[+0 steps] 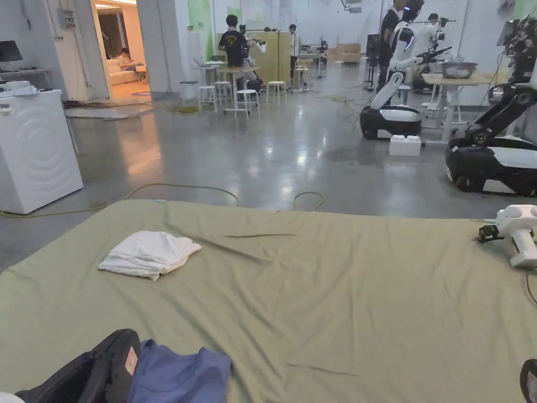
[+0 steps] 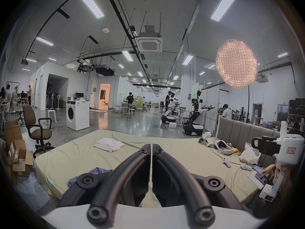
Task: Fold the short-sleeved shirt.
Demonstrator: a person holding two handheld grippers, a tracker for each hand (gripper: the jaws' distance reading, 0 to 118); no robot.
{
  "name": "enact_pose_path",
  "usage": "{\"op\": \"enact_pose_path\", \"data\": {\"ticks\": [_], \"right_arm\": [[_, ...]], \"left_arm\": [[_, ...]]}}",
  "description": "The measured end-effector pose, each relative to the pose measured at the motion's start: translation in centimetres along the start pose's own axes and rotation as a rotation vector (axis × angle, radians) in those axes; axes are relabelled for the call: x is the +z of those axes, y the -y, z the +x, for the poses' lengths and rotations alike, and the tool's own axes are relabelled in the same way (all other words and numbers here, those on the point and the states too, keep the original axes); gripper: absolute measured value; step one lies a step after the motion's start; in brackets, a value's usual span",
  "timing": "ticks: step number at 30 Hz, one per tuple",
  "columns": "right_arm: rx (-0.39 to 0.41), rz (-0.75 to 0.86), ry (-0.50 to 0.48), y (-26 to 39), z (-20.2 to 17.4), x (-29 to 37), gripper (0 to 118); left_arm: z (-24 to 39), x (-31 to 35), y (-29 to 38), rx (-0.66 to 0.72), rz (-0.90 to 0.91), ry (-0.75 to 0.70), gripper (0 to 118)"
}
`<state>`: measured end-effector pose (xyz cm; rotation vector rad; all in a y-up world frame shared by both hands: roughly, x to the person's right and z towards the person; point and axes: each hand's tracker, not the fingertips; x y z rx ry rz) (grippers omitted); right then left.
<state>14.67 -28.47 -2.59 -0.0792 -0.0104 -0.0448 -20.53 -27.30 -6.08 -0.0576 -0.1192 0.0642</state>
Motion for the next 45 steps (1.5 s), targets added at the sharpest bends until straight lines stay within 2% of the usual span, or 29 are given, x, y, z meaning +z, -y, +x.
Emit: {"op": "enact_pose_path", "data": {"ticks": [7, 11, 15, 23, 26, 29, 32, 36, 40, 41, 44, 45], "right_arm": [[0.019, 0.000, 0.070, -0.2, 1.4, 0.6, 0], [0.010, 0.015, 0.068, -0.5, 1.5, 1.2, 0], [0.047, 0.015, 0.090, -0.7, 1.4, 1.3, 0], [0.057, 0.029, 0.086, -1.1, 1.3, 2.0, 0], [0.060, 0.026, 0.072, -0.8, 1.3, 2.2, 0], [0.026, 0.001, 0.037, -0.3, 1.2, 1.9, 0], [-0.011, -0.018, -0.066, 0.2, 0.4, 1.3, 0], [0.042, -0.036, -0.101, 0.6, -1.9, -0.6, 0], [0.034, -0.057, -0.162, 1.1, -3.2, -2.2, 0], [0.026, -0.063, -0.173, 1.2, -3.3, -2.3, 0], [0.023, -0.091, -0.176, 2.1, -3.4, -2.7, 0], [0.023, -0.113, -0.174, 2.5, -3.3, -3.0, 0]], "left_arm": [[1.1, -0.7, -0.7, -0.080, 0.007, 0.016, 3], [1.5, -0.8, -0.9, -0.025, 0.038, 0.059, 3], [2.0, -1.1, -1.0, -0.045, 0.031, 0.060, 3], [1.7, -0.8, -1.2, -0.067, 0.029, 0.057, 3], [0.1, -0.8, -0.5, -0.078, -0.014, 0.011, 3], [-2.2, -1.1, 0.4, -0.060, -0.112, -0.027, 3], [-4.0, -0.5, 1.5, -0.038, -0.150, -0.069, 3], [-5.6, 0.4, 2.4, 0.004, -0.172, -0.124, 3], [-6.6, -0.3, 3.2, 0.008, -0.193, -0.154, 5], [-6.9, -0.9, 3.5, 0.019, -0.221, -0.174, 12], [-8.7, -4.8, 5.7, 0.079, -0.427, -0.134, 73], [-9.5, -6.7, 7.2, 0.095, -0.470, -0.098, 88]]}}
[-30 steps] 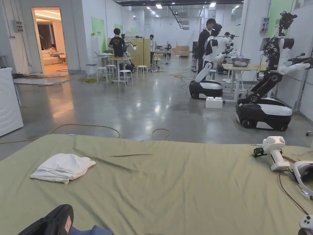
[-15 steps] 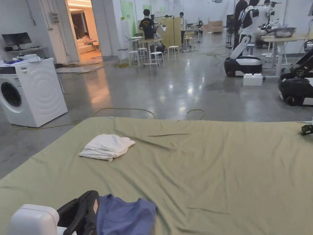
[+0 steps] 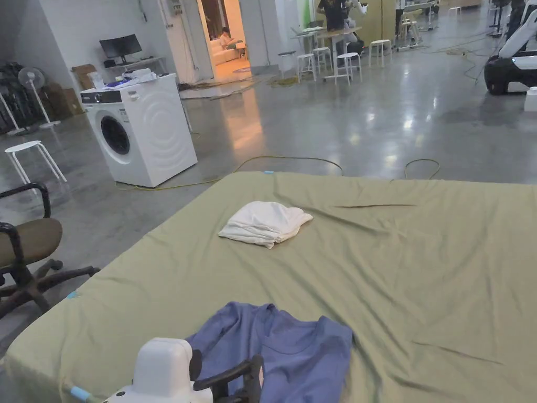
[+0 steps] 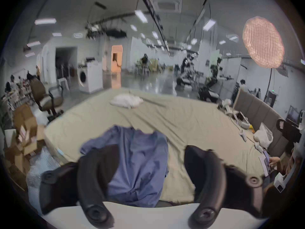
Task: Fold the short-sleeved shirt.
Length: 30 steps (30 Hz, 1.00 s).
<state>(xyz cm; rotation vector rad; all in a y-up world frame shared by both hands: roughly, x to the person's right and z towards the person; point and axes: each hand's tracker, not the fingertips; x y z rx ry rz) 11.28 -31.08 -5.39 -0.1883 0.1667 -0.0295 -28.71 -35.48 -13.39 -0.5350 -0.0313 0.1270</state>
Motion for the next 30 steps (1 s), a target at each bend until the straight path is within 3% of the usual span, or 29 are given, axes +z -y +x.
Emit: {"op": "enact_pose_path", "data": {"ticks": [2, 8, 11, 14, 16, 17, 18, 21, 23, 25, 27, 30], "right_arm": [[-0.009, -0.036, 0.014, 0.8, 0.3, -0.4, 0], [-0.088, -0.154, 0.022, 2.5, 2.3, -1.5, 0], [-0.054, -0.198, 0.097, 3.2, 3.3, -1.7, 0], [-0.084, -0.234, 0.143, 4.2, 4.3, -2.0, 0], [-0.105, -0.271, 0.156, 5.0, 4.9, -2.3, 0], [-0.108, -0.281, 0.163, 5.4, 5.0, -2.4, 0], [-0.111, -0.290, 0.165, 5.8, 5.1, -2.4, 0], [-0.135, -0.324, 0.163, 6.6, 5.4, -2.5, 0], [-0.150, -0.318, 0.155, 6.6, 5.6, -2.1, 0], [-0.149, -0.291, 0.165, 6.1, 5.9, -1.2, 0], [-0.169, -0.265, 0.153, 5.9, 6.7, -0.5, 0], [-0.251, -0.245, 0.156, 5.4, 8.0, 0.4, 0]], "left_arm": [[-1.6, -5.6, 1.4, 0.012, -0.089, 0.035, 96], [-7.6, -23.7, 5.8, 0.093, -0.367, -0.070, 96], [-9.4, -28.6, 6.6, 0.063, -0.457, -0.117, 94], [-8.0, -29.8, 6.8, 0.033, -0.539, -0.128, 92], [-7.3, -29.6, 6.6, -0.007, -0.516, -0.156, 79], [-7.1, -29.5, 6.5, -0.029, -0.532, -0.156, 60], [-6.8, -29.3, 6.1, -0.045, -0.527, -0.137, 5], [-6.4, -29.5, 6.2, -0.131, -0.510, -0.199, 4], [-6.9, -29.9, 6.1, -0.077, -0.535, -0.184, 4], [-7.7, -28.9, 4.2, 0.076, -0.518, -0.144, 4], [-7.7, -25.9, 1.2, 0.182, -0.384, -0.061, 4], [-5.7, -22.3, -3.8, 0.206, -0.248, 0.051, 4]]}}
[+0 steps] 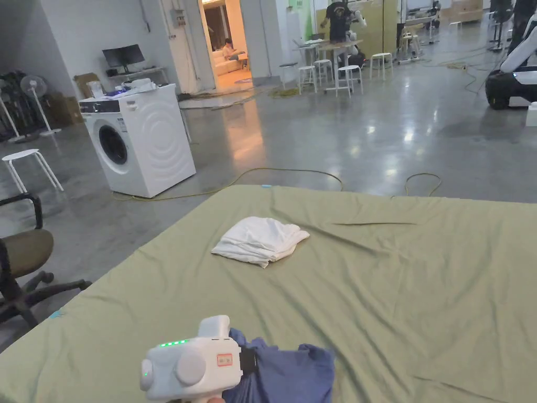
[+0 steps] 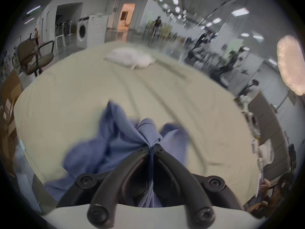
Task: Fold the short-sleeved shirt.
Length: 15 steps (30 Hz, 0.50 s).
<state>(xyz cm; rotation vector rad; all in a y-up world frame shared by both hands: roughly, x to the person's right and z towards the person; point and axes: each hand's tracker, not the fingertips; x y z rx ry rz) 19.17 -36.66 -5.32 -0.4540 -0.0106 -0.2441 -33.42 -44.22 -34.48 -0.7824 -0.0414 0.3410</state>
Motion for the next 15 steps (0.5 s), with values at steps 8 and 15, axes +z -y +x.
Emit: {"op": "enact_pose_path", "data": {"ticks": [8, 15], "right_arm": [[-0.005, 0.136, 0.093, -0.7, 1.2, 5.3, 0], [-0.080, 0.172, 0.268, 1.1, 4.4, 9.3, 0]], "left_arm": [[19.1, -1.0, -1.4, -0.328, 0.029, 0.266, 4], [39.2, -5.7, 13.3, -0.694, -0.203, 0.523, 4]]}}
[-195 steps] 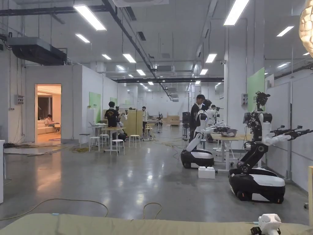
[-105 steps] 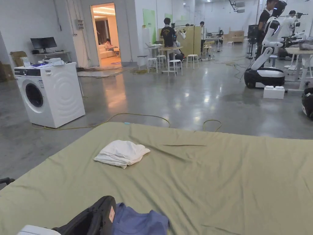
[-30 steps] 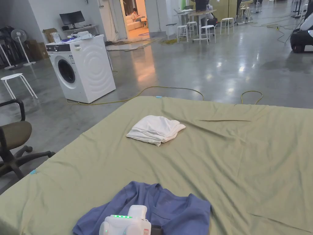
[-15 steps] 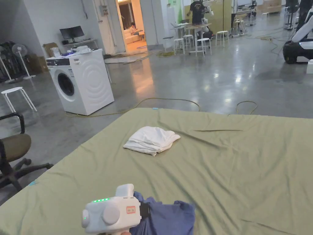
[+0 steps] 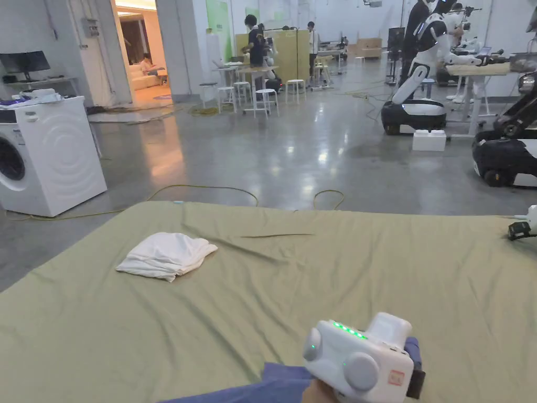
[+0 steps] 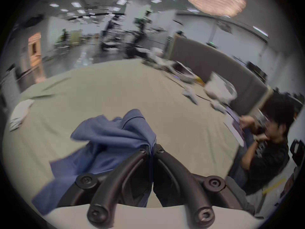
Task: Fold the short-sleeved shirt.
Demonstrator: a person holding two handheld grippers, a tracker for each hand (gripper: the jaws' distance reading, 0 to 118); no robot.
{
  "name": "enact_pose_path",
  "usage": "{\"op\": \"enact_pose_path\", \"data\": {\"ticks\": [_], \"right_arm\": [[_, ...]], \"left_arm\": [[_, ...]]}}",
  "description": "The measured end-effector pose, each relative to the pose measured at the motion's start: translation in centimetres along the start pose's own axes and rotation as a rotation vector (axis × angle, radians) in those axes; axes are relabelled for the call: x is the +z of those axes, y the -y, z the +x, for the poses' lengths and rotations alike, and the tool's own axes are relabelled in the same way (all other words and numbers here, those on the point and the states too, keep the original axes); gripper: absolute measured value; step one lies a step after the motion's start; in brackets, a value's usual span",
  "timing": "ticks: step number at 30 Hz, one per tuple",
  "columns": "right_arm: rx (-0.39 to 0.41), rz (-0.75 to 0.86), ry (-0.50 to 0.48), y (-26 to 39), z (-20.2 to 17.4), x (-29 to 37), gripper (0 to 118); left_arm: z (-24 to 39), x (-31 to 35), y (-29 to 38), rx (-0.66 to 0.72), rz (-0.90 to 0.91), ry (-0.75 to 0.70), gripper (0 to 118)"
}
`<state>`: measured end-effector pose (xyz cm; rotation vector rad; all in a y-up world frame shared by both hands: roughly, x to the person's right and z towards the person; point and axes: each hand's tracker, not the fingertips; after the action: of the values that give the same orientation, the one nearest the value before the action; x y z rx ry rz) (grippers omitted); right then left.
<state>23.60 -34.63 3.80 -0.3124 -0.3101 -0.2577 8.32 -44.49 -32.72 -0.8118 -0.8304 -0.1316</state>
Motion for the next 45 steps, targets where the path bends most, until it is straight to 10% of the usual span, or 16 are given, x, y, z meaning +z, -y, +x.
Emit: {"op": "enact_pose_path", "data": {"ticks": [7, 8, 11, 20, 29, 31, 33, 36, 45], "right_arm": [[0.053, -0.036, 0.122, 1.0, 2.2, 1.1, 0], [0.047, -0.042, 0.120, 1.1, 2.3, 0.9, 0], [0.032, -0.056, 0.093, 1.4, 2.3, 0.2, 0], [0.013, 0.015, -0.101, -0.4, -0.3, -1.9, 0], [0.070, 0.154, -0.261, -5.2, -2.7, 0.9, 0], [0.092, 0.170, -0.266, -6.0, -3.4, 1.5, 0], [0.117, 0.189, -0.268, -6.4, -4.0, 2.0, 0], [0.137, 0.208, -0.283, -6.7, -4.3, 2.7, 0], [0.158, 0.218, -0.284, -6.6, -5.0, 3.5, 0]], "left_arm": [[14.4, -6.5, 8.8, -0.251, -0.145, 0.202, 7], [14.8, -6.6, 9.6, -0.224, -0.164, 0.248, 17], [14.8, -4.9, 11.0, -0.149, -0.157, 0.263, 100], [7.0, 19.9, 8.0, -0.082, 0.412, 0.005, 100], [5.9, 39.3, 12.2, -0.022, 0.830, -0.666, 97], [5.9, 41.3, 13.7, 0.012, 0.898, -0.754, 78], [6.0, 42.8, 14.7, 0.027, 0.898, -0.786, 28], [6.1, 43.7, 15.6, 0.075, 0.875, -0.837, 3], [6.3, 44.3, 15.8, 0.060, 0.864, -0.780, 0]]}}
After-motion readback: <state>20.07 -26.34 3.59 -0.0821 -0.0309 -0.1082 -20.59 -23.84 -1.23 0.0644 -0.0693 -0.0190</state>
